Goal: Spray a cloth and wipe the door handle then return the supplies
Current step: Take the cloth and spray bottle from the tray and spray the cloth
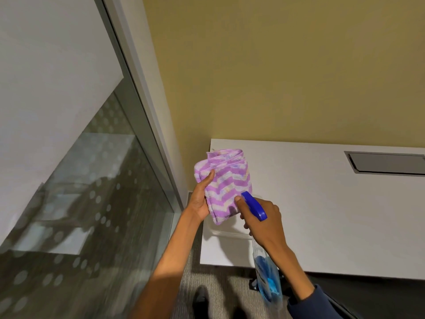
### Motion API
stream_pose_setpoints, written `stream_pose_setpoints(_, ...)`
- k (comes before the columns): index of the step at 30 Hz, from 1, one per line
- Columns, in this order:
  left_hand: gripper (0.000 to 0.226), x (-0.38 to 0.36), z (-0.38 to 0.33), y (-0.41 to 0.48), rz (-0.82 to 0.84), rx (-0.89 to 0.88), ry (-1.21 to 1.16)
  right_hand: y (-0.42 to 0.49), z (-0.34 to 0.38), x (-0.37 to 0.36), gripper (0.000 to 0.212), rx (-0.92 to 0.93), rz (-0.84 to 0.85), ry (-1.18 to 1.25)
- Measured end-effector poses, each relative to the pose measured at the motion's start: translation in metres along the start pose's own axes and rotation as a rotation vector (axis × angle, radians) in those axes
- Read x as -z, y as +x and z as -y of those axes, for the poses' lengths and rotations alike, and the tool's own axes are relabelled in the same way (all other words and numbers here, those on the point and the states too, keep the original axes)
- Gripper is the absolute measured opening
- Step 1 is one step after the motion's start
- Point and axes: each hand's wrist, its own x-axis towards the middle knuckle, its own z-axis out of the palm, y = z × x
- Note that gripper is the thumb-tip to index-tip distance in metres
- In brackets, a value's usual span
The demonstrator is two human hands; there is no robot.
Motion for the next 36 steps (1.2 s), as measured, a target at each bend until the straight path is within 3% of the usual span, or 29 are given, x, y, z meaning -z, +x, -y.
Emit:
stream_pose_setpoints(4,0.036,-0.002,-0.004,-0.002,-0.038,-0.016,-0.010,0.002,0.001,-0.001,0.065,0.008,-0.019,-0.019)
stream_pose_setpoints(10,0.038,-0.005,-0.008,-0.004,-0.060,-0.010,0.005,-0.006,0.007,0.000,0.058,0.011,-0.122,-0.068)
stream_pose_setpoints(15,0.034,-0.002,-0.008,-0.002,-0.052,-0.015,0.005,-0.007,0.006,0.002,0.070,0.055,-0.097,-0.070)
stream_pose_setpoints(22,0.040,-0.004,-0.008,0.000,-0.005,-0.025,-0.017,-0.007,0.009,0.004,0.073,0.089,-0.082,-0.070)
stream_pose_setpoints(28,0.071,-0.008,-0.012,0.003,0.054,-0.034,0.011,-0.009,0.006,0.001,0.076,0.061,-0.192,-0.074)
stream_pose_setpoints(31,0.063,-0.009,-0.013,0.005,0.055,-0.036,-0.002,-0.008,0.007,0.003,0.065,0.103,-0.154,-0.090)
stream_pose_setpoints(36,0.037,-0.010,-0.013,0.004,0.026,-0.034,-0.001,-0.006,0.004,0.004,0.069,0.141,-0.179,-0.121)
